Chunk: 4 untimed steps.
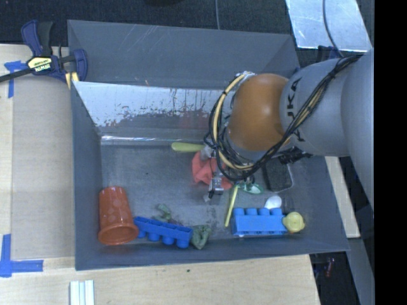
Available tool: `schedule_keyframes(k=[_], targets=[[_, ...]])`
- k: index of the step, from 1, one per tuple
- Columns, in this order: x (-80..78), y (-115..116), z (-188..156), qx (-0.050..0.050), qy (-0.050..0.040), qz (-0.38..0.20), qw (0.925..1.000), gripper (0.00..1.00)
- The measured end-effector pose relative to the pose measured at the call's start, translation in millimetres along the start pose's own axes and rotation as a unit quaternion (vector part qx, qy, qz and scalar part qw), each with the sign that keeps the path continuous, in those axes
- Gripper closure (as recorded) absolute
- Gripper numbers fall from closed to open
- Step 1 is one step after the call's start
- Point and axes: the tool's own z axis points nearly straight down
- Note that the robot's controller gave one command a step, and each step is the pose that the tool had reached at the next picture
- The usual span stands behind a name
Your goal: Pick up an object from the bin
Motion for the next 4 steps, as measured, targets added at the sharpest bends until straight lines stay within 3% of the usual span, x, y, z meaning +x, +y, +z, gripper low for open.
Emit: schedule_keyframes(k=[1, 2, 3, 4], targets=[[-51.2, -30.9, 10.0, 0.000, -0.0024, -0.045, 0.9990, 1.00], [-50.1, -30.6, 11.1, -0.001, -0.0009, -0.045, 0.9990, 0.00], [-51.0, -30.8, 10.2, -0.001, -0.0021, -0.045, 0.9990, 1.00], [-51.0, -30.8, 10.2, -0.001, -0.0021, -0.044, 0.9990, 1.00]])
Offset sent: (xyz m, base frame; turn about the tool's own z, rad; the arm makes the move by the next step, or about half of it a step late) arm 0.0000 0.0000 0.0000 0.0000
